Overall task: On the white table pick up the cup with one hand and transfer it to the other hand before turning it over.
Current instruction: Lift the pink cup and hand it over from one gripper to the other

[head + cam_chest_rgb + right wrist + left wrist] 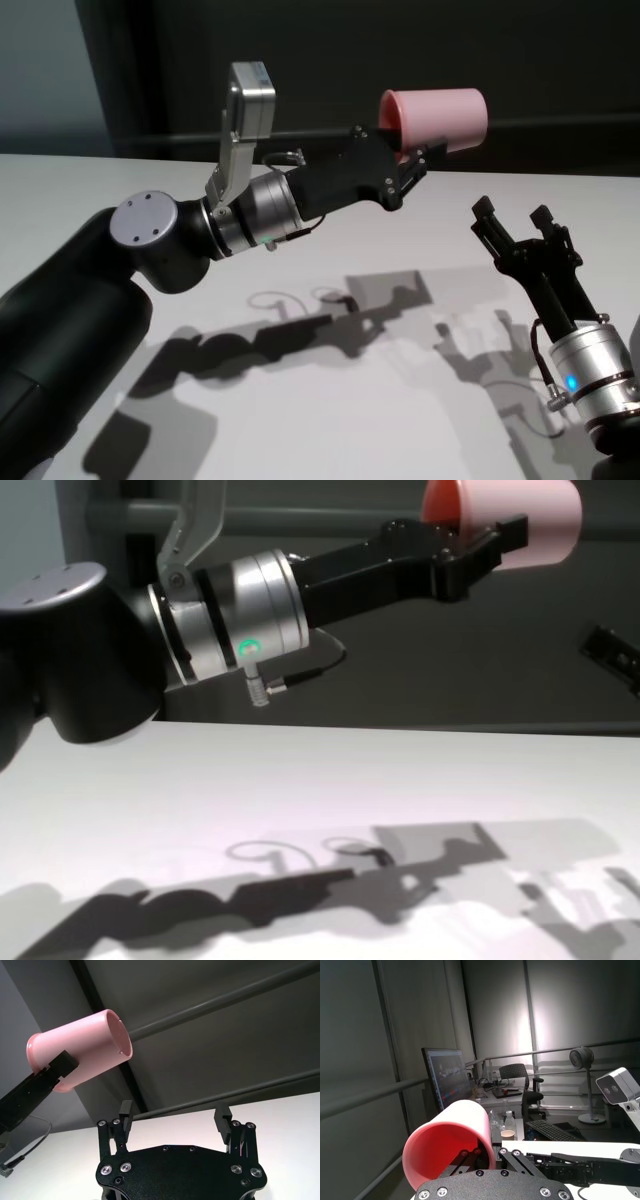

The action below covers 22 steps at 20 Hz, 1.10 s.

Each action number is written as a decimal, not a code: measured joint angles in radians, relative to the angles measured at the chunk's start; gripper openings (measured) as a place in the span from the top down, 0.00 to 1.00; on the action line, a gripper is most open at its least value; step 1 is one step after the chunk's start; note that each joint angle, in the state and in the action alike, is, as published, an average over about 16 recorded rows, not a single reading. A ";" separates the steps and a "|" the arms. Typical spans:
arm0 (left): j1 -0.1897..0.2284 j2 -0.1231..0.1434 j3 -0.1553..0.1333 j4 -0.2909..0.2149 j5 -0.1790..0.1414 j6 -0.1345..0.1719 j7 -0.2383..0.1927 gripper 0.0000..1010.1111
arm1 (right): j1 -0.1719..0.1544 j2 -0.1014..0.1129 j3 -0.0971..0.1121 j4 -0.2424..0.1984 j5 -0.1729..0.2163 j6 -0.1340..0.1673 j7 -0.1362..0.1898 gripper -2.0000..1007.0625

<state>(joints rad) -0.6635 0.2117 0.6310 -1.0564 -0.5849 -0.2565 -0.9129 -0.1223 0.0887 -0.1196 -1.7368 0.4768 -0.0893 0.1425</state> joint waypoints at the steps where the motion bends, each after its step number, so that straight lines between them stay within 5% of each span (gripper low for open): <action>1: 0.000 0.000 0.000 0.000 0.000 0.000 0.000 0.95 | -0.002 -0.004 0.007 -0.003 0.030 0.000 0.017 0.01; 12: 0.000 0.000 0.000 0.000 0.000 0.000 0.000 0.95 | 0.004 -0.040 0.063 0.007 0.371 0.032 0.189 0.01; 22: 0.000 0.000 0.000 0.000 0.000 0.000 0.000 0.95 | 0.042 -0.057 0.075 0.046 0.636 0.121 0.334 0.01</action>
<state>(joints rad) -0.6635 0.2116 0.6310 -1.0564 -0.5850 -0.2565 -0.9129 -0.0804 0.0322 -0.0450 -1.6908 1.1126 0.0318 0.4762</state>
